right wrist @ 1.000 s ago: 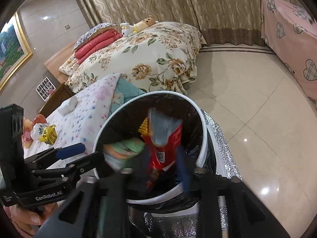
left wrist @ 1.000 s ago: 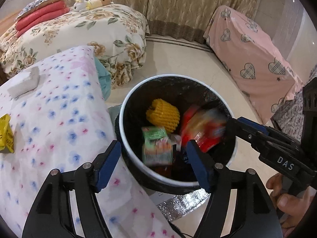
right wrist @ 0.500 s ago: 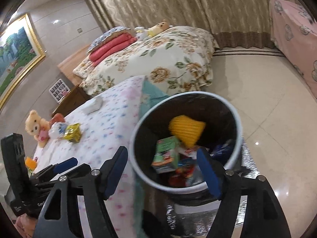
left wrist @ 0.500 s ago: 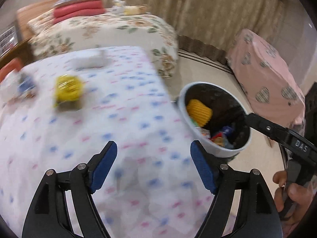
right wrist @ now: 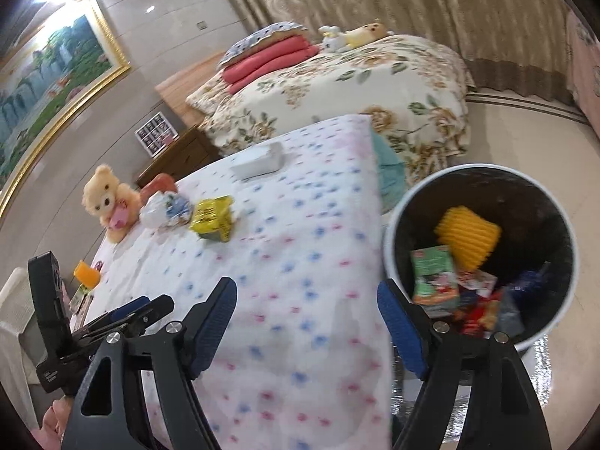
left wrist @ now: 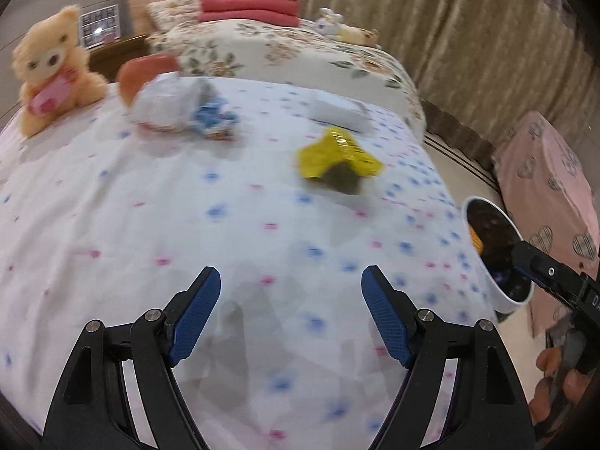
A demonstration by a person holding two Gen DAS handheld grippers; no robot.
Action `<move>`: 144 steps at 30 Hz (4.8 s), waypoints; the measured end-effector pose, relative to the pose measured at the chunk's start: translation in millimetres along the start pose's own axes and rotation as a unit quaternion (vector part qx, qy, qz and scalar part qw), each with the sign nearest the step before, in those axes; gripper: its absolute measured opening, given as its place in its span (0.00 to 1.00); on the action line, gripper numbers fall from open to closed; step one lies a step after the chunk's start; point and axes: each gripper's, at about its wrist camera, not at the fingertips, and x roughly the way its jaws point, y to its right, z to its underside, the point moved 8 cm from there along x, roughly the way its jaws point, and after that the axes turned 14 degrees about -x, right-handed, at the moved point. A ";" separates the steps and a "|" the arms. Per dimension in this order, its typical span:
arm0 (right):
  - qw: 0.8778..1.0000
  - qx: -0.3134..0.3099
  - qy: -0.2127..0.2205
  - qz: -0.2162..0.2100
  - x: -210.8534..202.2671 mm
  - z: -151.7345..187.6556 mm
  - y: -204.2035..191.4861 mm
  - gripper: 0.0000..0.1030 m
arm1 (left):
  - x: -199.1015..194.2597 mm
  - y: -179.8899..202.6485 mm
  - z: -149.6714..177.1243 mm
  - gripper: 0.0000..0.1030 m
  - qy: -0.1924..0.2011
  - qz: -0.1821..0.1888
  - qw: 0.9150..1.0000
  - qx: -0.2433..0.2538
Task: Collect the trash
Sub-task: 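Move both open tools back over the bed toward the remaining items, then grasp the crumpled blue-white wrapper with the left tool while the right grasps the yellow bag, then carry the crumpled wrapper and yellow bag over the bin with both tools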
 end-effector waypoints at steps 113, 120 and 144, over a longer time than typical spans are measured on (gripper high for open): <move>0.998 0.048 0.038 0.029 -36.6 28.4 55.9 0.33 | -4.2 124.9 55.7 0.20 -0.098 0.144 0.979 0.104; 0.996 0.065 0.040 0.050 -51.3 35.8 86.5 0.33 | 1.2 166.7 62.4 0.20 -0.109 0.163 0.972 0.132; 0.991 0.090 0.042 0.086 -65.4 44.1 149.1 0.33 | 34.4 241.5 82.8 0.20 -0.144 0.174 0.958 0.180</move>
